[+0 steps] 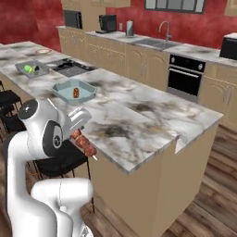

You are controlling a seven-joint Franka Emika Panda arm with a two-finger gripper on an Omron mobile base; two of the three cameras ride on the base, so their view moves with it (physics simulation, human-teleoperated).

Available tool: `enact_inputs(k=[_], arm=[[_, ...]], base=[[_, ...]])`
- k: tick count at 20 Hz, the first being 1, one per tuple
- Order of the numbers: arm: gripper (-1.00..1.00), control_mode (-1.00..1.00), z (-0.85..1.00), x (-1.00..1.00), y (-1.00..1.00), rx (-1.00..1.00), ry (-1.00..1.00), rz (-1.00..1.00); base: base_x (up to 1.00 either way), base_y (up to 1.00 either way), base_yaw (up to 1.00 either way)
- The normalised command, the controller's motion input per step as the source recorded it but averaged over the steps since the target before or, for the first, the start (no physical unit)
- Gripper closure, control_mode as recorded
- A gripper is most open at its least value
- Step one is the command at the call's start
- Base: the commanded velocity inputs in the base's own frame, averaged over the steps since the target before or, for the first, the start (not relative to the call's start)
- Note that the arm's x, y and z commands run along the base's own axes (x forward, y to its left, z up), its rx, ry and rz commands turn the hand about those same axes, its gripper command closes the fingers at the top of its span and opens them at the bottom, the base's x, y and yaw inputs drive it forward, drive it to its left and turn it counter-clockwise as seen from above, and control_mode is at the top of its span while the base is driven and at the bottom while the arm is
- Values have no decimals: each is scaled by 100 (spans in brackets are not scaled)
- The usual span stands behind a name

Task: Place the cold items (corn and cucumber) from the fridge in one tupperware on the dining counter. Place the warm items (kebab skewer and hot dog) in the stove area in another tupperware.

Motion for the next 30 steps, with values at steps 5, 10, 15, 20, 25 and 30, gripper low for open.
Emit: enact_inputs(k=[5, 10, 15, 20, 25, 30], arm=[[100, 100, 0, 0, 0, 0, 0, 0], [100, 100, 0, 0, 0, 0, 0, 0], [100, -100, 2, 22, 17, 0, 0, 0], [100, -100, 24, 88, 38, 0, 0, 0], [100, -100, 35, 100, 13, 0, 0, 0], [100, -100, 5, 100, 40, -13, 27, 0]], base=[[39, 55, -5], [47, 50, -3], [25, 25, -1], [0, 0, 0], [0, 0, 0], [0, 0, 0]])
